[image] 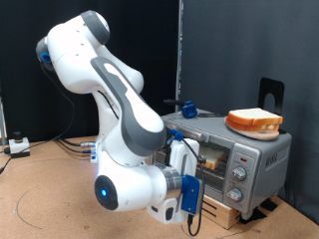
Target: Make a piece of toast with the oven
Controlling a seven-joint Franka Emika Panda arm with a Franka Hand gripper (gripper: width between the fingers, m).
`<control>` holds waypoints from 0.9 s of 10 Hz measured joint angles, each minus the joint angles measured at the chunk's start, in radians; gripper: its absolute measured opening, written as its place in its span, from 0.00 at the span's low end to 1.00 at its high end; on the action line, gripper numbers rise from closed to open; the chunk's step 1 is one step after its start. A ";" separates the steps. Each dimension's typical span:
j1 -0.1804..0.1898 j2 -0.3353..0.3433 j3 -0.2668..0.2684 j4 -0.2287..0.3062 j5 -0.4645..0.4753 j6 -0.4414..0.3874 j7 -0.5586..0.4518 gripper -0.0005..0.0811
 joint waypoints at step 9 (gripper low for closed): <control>0.041 0.119 -0.005 0.059 -0.005 -0.048 -0.112 0.99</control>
